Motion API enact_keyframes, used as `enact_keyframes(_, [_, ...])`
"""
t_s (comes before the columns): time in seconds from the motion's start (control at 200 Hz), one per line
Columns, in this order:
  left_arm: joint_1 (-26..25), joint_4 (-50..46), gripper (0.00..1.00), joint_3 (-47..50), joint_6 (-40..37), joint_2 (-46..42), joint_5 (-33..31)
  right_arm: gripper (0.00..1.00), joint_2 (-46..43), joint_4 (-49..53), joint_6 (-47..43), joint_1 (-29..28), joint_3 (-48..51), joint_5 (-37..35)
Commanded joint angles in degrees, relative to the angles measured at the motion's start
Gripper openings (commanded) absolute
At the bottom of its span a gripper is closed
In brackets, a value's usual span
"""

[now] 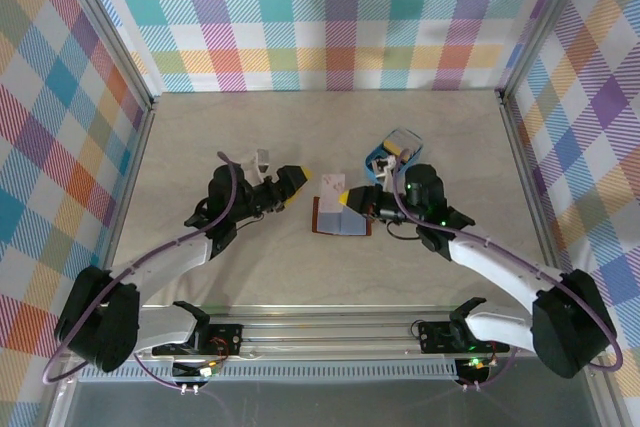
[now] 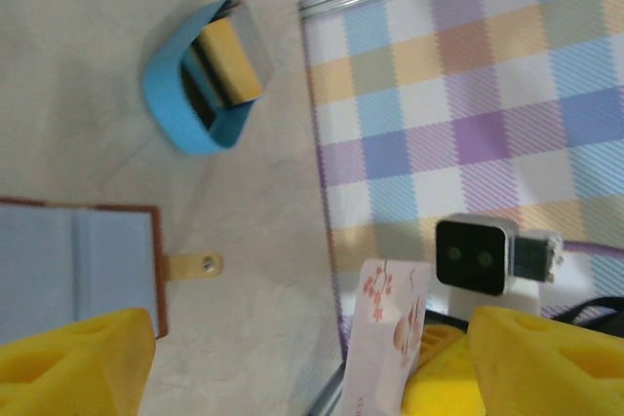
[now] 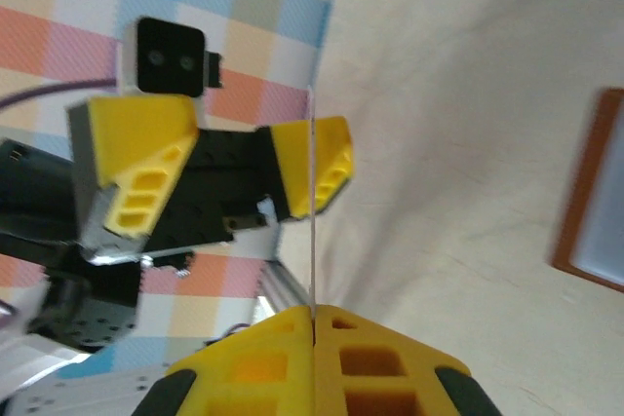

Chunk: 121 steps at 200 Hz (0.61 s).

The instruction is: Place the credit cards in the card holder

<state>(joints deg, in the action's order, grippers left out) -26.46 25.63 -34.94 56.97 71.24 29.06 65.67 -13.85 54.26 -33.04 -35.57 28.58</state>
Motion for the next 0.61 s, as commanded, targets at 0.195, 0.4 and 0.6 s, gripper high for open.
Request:
enact_keyframes(0.195, [-0.1, 4.52, 0.9, 1.89, -1.99, 9.72, 2.93, 0.0, 3.55, 7.66, -5.5, 1.11, 3.16, -3.07])
enact_keyframes(0.4, [-1.6, 5.16, 0.89, 0.71, -3.2, 14.79, 3.44, 0.0, 6.98, 7.4, -5.92, 1.91, 2.61, -2.08])
enact_keyframes(0.6, [-2.44, 5.29, 0.87, -0.47, -3.79, 18.73, 4.02, 0.0, 8.57, 8.12, -7.08, 3.44, 2.89, -2.64])
